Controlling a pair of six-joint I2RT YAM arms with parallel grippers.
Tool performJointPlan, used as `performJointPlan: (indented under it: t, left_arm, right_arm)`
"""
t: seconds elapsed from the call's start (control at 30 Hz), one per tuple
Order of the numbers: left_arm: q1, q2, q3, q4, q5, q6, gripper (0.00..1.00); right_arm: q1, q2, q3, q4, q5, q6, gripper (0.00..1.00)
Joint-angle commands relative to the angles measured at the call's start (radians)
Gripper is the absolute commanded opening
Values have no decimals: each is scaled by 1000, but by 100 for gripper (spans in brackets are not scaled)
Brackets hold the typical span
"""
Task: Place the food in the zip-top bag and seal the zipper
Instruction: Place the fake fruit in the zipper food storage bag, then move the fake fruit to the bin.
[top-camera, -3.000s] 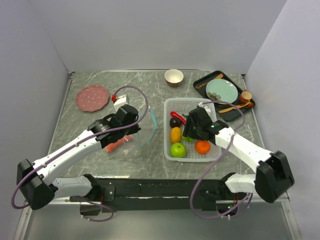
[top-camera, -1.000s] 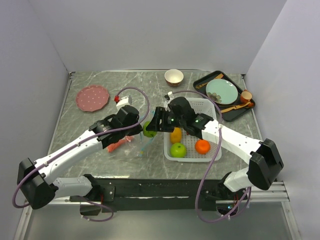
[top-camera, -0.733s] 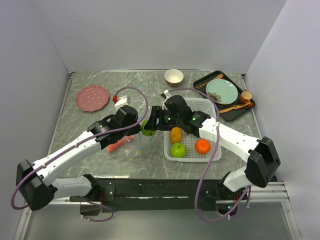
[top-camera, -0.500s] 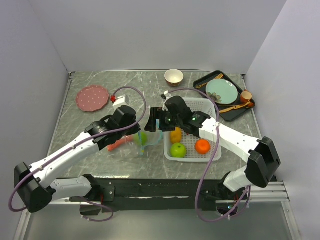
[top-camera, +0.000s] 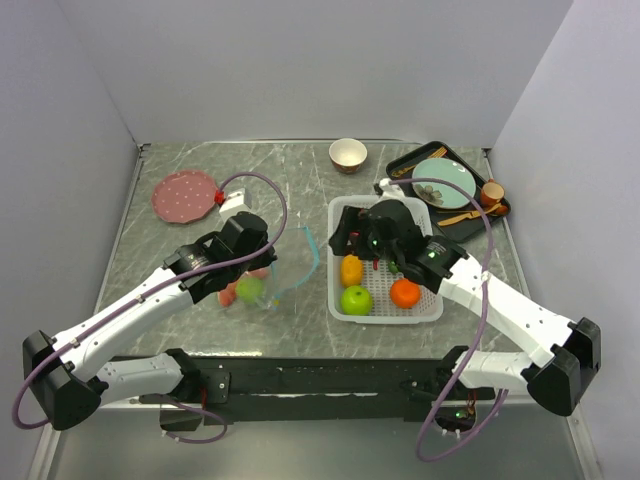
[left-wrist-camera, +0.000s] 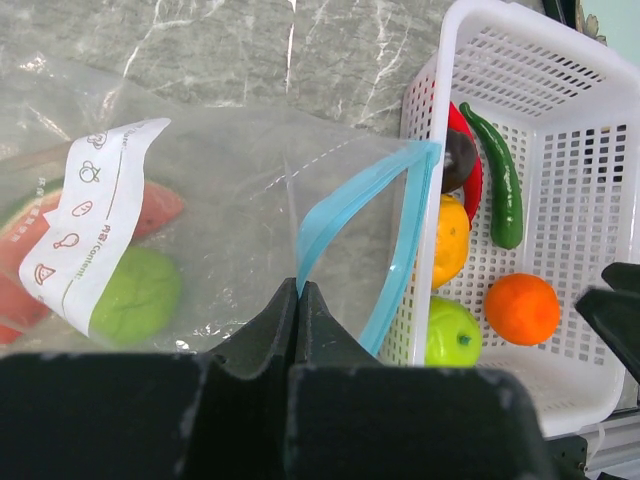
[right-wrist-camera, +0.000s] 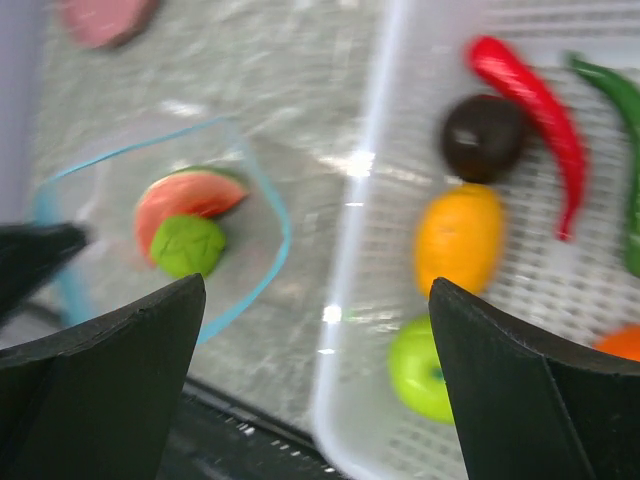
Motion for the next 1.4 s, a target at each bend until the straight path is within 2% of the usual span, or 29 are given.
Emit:
performJointPlan:
  t: [0.0, 0.07, 0.13, 0.23, 0.5, 0.97, 1.37]
  left_arm:
    - [-2, -11, -1, 13, -4, 2, 1]
    - [-2, -7, -1, 18, -1, 5, 1]
    - [-2, -2, 2, 15, -1, 2, 1]
    - [-2, -4, -3, 15, 0, -1, 1]
    - [-2, 4, 3, 2, -6, -3, 1]
    - [-2, 4, -4, 7, -3, -6, 1]
    - [-2, 9, -3, 1, -4, -6, 1]
  right_arm:
    - [-19, -26, -65, -25, 111, -18, 100]
    - [-25, -72, -123, 36, 88, -77, 100]
    - [-34, -83, -143, 35, 82, -67, 100]
    - [-70, -15, -99, -62, 76, -64, 100]
    - [-76, 171, -60, -50, -27, -78, 100]
    - [-81, 271, -59, -19, -69, -65, 79]
    - [-113, 303, -94, 9, -70, -45, 71]
